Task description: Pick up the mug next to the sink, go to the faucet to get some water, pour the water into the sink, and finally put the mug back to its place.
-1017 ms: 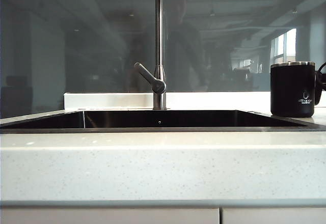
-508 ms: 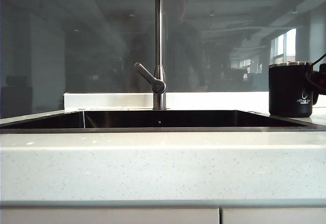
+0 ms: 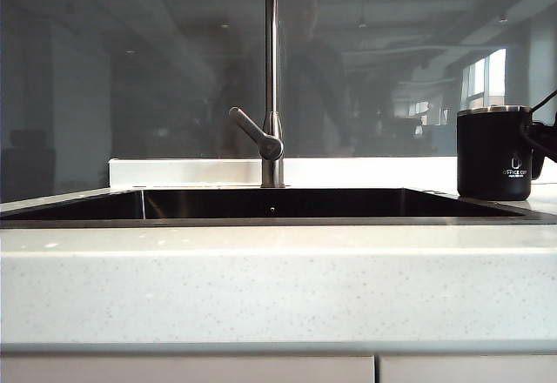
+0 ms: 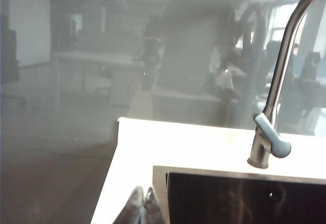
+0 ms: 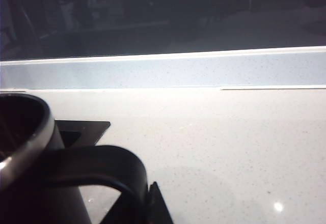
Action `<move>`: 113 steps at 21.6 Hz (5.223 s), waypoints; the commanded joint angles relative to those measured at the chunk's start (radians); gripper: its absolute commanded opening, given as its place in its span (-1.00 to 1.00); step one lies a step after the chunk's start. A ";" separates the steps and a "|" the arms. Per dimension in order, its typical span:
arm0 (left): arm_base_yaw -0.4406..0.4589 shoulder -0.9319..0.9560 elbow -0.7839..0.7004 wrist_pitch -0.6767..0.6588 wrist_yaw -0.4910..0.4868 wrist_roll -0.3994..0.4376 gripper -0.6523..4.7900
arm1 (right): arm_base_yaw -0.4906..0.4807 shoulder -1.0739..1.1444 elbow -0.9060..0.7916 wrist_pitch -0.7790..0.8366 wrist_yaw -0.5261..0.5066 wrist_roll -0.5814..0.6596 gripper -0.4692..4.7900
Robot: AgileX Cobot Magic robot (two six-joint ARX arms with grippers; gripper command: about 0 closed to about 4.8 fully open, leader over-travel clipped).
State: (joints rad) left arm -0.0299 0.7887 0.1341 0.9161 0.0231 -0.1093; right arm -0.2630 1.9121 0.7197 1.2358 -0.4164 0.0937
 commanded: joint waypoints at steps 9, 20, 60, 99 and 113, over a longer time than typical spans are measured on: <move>0.001 0.430 0.226 0.093 0.025 -0.003 -0.78 | 0.075 -0.086 0.031 0.090 0.014 0.230 -0.85; -0.002 1.250 0.991 0.178 0.526 -0.117 -0.40 | 0.545 -0.139 0.571 -0.739 0.265 -0.045 -0.85; -0.135 1.751 1.922 0.082 0.950 -0.480 0.68 | 0.623 -0.051 0.800 -0.738 0.415 0.018 -0.85; -0.082 1.749 1.929 0.089 1.245 -0.737 0.47 | 0.623 -0.051 0.800 -0.745 0.414 0.018 -0.85; -0.083 1.749 1.928 -0.099 1.114 -0.299 0.47 | 0.623 -0.051 0.800 -0.746 0.414 0.018 -0.85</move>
State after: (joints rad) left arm -0.1143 2.5446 2.0579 0.8703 1.1465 -0.4664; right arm 0.3573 1.8706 1.5112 0.4423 -0.0021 0.1040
